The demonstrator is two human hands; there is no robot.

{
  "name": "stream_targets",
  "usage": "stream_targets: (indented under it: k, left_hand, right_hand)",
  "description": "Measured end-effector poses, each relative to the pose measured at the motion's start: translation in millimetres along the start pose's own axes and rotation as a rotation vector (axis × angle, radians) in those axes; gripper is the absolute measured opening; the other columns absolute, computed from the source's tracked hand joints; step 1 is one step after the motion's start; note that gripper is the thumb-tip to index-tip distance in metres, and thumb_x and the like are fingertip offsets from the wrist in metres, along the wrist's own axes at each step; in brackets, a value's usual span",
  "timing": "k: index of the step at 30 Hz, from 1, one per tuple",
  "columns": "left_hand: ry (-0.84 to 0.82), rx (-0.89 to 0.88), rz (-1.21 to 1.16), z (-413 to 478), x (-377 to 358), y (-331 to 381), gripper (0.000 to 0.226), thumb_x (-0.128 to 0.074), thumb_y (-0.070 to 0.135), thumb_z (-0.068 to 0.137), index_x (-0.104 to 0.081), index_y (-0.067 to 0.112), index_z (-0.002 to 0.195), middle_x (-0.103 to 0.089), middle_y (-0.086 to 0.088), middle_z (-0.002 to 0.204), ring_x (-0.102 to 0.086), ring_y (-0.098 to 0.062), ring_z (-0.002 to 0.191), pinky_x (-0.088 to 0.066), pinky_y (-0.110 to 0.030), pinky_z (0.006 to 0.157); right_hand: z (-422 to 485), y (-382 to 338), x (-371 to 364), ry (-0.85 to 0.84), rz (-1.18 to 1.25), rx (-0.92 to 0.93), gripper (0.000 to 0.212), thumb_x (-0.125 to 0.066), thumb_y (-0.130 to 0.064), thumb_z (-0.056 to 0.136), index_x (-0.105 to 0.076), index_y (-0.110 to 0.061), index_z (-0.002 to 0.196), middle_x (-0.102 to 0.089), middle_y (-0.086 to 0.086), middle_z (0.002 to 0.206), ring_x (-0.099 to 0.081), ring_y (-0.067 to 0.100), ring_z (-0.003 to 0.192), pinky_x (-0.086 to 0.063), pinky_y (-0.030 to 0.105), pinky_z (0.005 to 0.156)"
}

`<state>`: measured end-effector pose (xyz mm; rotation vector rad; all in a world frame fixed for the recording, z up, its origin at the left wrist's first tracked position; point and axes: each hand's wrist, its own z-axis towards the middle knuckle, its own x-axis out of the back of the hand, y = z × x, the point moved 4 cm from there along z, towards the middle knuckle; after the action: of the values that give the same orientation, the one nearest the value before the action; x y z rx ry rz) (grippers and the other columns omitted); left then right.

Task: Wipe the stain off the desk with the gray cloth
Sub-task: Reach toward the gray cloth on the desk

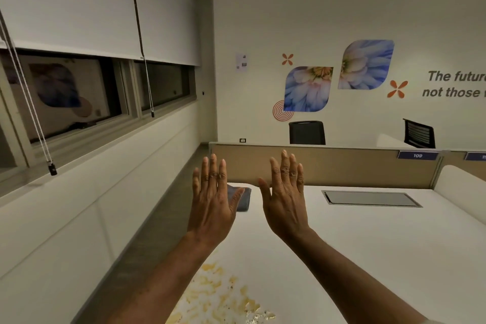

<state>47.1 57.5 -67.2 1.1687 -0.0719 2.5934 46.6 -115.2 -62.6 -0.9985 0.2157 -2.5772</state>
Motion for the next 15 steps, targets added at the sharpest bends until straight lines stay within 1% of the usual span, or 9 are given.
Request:
stream_targets:
  k: [2,4,6,9,11,13,15]
  left_hand:
    - [-0.026,0.011,0.002,-4,-7,-5,0.081,-0.016,0.059,0.102,-0.01,0.006,0.164,0.0,-0.017,0.172,0.002,-0.033,0.161,-0.007,-0.053,0.131]
    - [-0.048,0.02,0.016,-7,-14,-8,0.081,-0.014,0.059,0.102,-0.01,0.006,0.163,0.0,-0.018,0.172,0.001,-0.033,0.161,-0.007,-0.053,0.131]
    - [-0.075,0.029,0.032,-9,-21,-8,0.082,-0.01,0.06,0.102,-0.009,0.006,0.164,0.001,-0.018,0.172,0.003,-0.033,0.161,-0.006,-0.053,0.131]
    - [-0.104,0.05,0.034,-13,-31,-6,0.083,-0.007,0.06,0.102,-0.008,0.005,0.164,0.003,-0.017,0.172,0.006,-0.032,0.161,-0.003,-0.051,0.131]
    - [-0.111,0.062,0.026,-17,-36,-1,0.083,-0.008,0.06,0.102,-0.012,0.004,0.163,-0.002,-0.018,0.172,0.001,-0.034,0.16,-0.007,-0.052,0.131]
    - [-0.108,0.062,0.031,-23,-43,6,0.081,-0.014,0.057,0.103,-0.019,0.002,0.162,-0.011,-0.021,0.17,-0.008,-0.037,0.159,-0.014,-0.055,0.13]
    - [-0.116,0.071,0.03,-28,-53,13,0.08,-0.016,0.057,0.102,-0.02,0.003,0.161,-0.012,-0.021,0.17,-0.011,-0.038,0.159,-0.017,-0.056,0.129]
  right_hand:
    - [-4,3,-8,-0.011,0.003,-0.002,0.066,-0.026,-0.049,0.105,-0.013,-0.017,0.161,0.008,0.008,0.17,0.019,0.018,0.155,0.015,0.036,0.125]
    - [-7,6,-16,-0.019,-0.012,0.008,0.064,-0.03,-0.046,0.107,-0.014,-0.016,0.161,0.006,0.01,0.17,0.017,0.02,0.156,0.011,0.039,0.126]
    - [-8,11,-24,-0.034,-0.02,0.013,0.063,-0.031,-0.045,0.107,-0.015,-0.016,0.161,0.005,0.01,0.17,0.015,0.021,0.156,0.01,0.041,0.126]
    - [-10,21,-36,-0.076,-0.038,0.001,0.064,-0.028,-0.047,0.107,-0.014,-0.016,0.161,0.007,0.01,0.17,0.017,0.021,0.156,0.011,0.041,0.125]
    - [-15,29,-42,-0.1,-0.047,-0.011,0.064,-0.027,-0.048,0.107,-0.015,-0.016,0.161,0.007,0.01,0.17,0.017,0.021,0.156,0.011,0.041,0.125]
    - [-20,39,-49,-0.13,-0.049,-0.031,0.065,-0.025,-0.05,0.106,-0.014,-0.016,0.161,0.009,0.009,0.169,0.019,0.02,0.155,0.013,0.039,0.125]
    - [-26,50,-55,-0.168,-0.051,-0.043,0.067,-0.02,-0.053,0.105,-0.013,-0.018,0.161,0.012,0.007,0.169,0.021,0.02,0.154,0.016,0.037,0.124]
